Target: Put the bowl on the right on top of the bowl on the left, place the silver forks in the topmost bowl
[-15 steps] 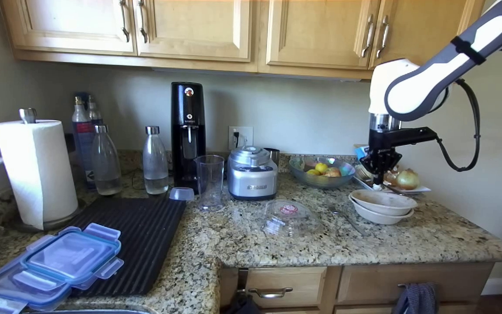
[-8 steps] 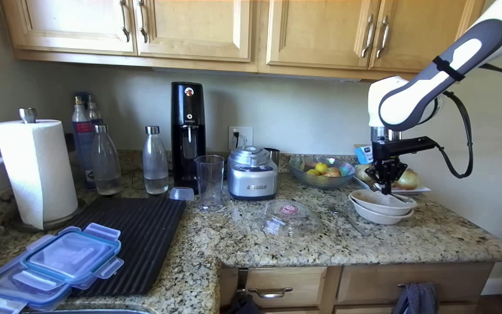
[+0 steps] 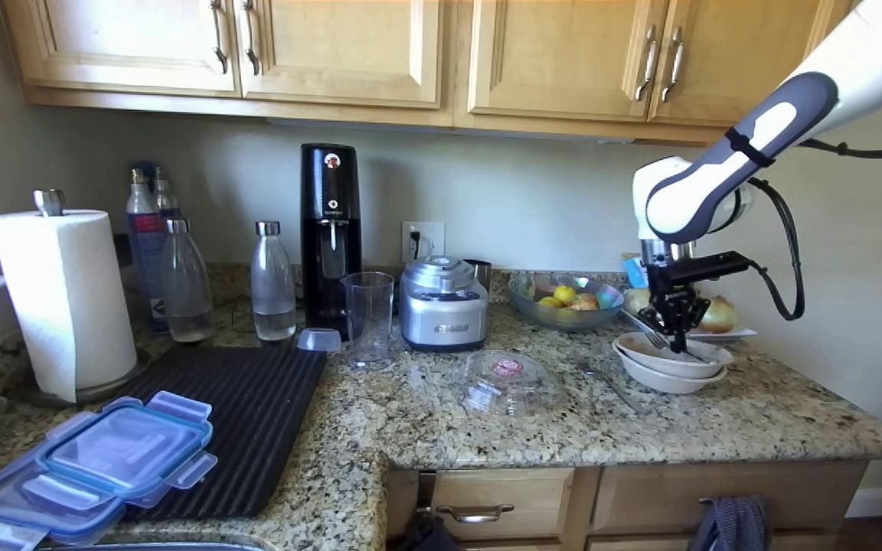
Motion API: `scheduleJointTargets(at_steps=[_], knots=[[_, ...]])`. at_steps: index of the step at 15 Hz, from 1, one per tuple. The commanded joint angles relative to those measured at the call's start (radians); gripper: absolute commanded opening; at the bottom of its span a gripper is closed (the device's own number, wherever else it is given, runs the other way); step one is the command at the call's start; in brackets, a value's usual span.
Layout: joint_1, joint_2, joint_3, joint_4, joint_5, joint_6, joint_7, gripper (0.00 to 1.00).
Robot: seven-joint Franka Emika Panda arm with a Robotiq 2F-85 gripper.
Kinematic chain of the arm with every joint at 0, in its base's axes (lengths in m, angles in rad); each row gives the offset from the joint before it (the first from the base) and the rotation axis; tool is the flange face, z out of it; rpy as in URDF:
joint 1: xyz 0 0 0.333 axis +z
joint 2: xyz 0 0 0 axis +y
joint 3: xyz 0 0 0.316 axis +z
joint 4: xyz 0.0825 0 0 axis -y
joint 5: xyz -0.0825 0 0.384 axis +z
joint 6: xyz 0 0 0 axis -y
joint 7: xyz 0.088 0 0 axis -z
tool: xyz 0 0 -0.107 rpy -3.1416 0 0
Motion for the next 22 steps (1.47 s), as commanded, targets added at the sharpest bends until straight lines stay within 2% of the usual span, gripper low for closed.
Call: scheduleJointTargets(at_steps=[1,6,7,8,10,18,22], knots=[[-0.014,0.048,-0.007,0.055,0.012,-0.027,-0.019,0.04],[-0.007,0.095,-0.029,0.094,0.0,-0.028,-0.005,0.05],[-0.005,0.096,-0.032,0.101,0.0,-0.033,0.0,0.3],[-0.003,0.094,-0.034,0.103,0.0,-0.037,0.002,0.32],[0.001,0.074,-0.033,0.095,0.002,-0.043,0.004,0.44],[0.018,-0.062,0.001,0.018,0.014,-0.038,0.003,0.96],[0.036,-0.136,0.038,-0.037,0.023,0.029,0.017,1.0]])
